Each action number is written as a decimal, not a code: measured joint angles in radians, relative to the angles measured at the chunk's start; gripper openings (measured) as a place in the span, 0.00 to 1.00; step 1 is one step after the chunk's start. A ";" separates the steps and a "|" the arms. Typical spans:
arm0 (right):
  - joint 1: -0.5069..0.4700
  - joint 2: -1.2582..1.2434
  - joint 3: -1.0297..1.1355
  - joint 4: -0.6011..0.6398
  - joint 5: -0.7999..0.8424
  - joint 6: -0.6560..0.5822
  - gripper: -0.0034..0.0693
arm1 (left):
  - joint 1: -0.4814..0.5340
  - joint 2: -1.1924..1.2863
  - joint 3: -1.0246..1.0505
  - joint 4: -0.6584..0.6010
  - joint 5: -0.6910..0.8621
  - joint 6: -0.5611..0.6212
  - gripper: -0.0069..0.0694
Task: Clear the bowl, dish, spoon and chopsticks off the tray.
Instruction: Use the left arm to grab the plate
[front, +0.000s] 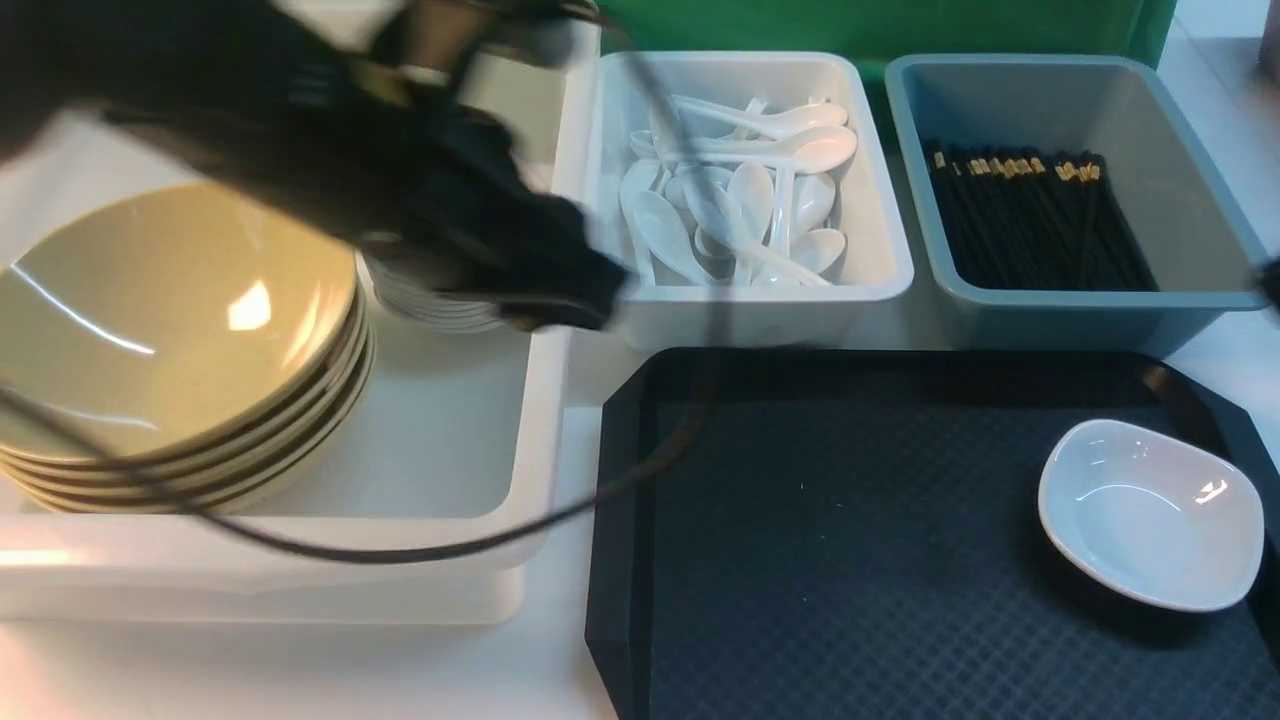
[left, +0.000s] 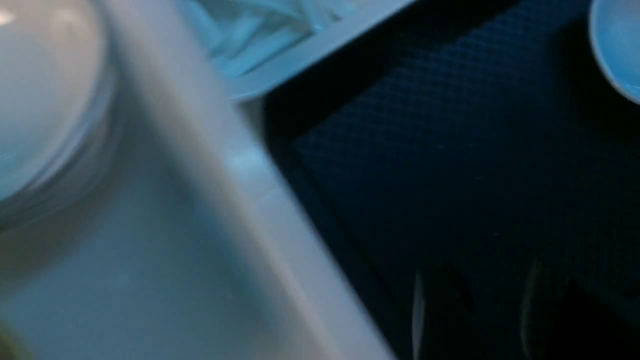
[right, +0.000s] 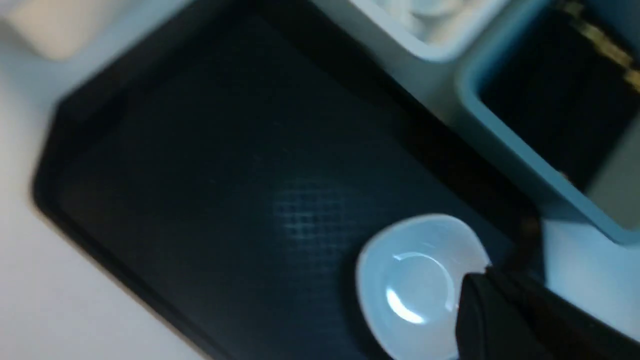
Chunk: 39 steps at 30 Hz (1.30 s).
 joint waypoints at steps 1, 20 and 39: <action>0.000 -0.045 0.008 -0.020 0.010 0.025 0.13 | -0.049 0.062 -0.050 0.001 -0.004 -0.003 0.40; 0.000 -0.418 0.287 -0.034 0.033 0.188 0.14 | -0.397 0.802 -0.686 0.002 -0.056 -0.020 0.65; 0.000 -0.418 0.294 -0.034 0.029 0.188 0.15 | -0.408 1.035 -0.934 0.021 -0.009 -0.144 0.26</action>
